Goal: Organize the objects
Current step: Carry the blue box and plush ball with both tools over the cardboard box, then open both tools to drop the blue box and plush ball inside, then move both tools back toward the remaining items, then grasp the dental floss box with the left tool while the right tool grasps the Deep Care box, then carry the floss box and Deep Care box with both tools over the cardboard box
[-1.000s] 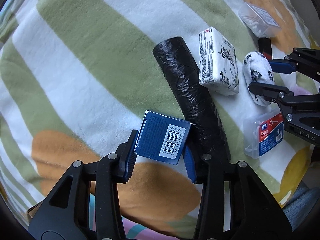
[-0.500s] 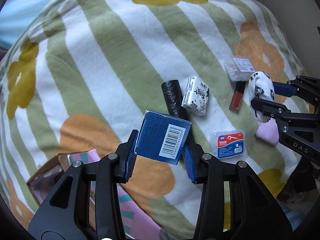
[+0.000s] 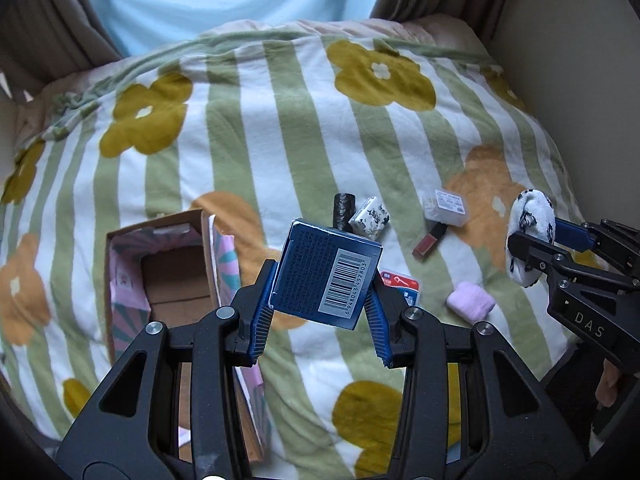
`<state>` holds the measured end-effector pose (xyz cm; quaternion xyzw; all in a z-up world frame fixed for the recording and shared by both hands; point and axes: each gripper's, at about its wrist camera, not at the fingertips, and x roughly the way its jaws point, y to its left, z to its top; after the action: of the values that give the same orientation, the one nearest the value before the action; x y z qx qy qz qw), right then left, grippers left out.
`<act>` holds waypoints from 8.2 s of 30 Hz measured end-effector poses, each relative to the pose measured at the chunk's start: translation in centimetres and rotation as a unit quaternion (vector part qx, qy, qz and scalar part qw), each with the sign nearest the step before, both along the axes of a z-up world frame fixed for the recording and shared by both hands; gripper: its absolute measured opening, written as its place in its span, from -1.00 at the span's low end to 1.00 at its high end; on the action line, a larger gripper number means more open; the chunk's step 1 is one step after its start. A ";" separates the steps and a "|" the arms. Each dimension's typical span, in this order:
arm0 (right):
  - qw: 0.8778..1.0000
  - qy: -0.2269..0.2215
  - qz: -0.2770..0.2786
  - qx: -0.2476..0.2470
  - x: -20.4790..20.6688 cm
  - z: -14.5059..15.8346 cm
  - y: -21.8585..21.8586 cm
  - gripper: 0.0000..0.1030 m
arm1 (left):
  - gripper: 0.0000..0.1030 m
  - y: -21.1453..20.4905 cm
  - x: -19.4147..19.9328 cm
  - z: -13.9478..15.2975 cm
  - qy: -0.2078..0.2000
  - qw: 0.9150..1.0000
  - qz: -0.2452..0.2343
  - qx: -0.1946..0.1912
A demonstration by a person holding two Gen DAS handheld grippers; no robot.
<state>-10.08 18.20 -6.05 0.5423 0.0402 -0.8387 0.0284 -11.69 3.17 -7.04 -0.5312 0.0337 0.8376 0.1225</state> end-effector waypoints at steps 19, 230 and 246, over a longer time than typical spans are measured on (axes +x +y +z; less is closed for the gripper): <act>0.997 0.025 0.068 0.003 5.2 2.7 -3.3 -0.32 | -0.26 -4.3 8.8 3.3 0.045 0.994 0.096 0.002; 0.959 -0.202 -0.166 -0.108 -14.6 -24.1 15.0 0.69 | 0.56 12.5 -2.5 -22.9 -0.195 0.974 -0.109 -0.040; 0.991 -0.090 -0.071 -0.063 -12.0 -9.8 13.2 0.69 | 0.56 9.5 -1.7 -9.3 -0.073 0.996 -0.040 0.015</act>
<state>-22.04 31.36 -15.89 0.6145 -0.0540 -0.7870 0.0068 -13.34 12.71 -16.30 -0.5874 0.0336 0.7914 0.1656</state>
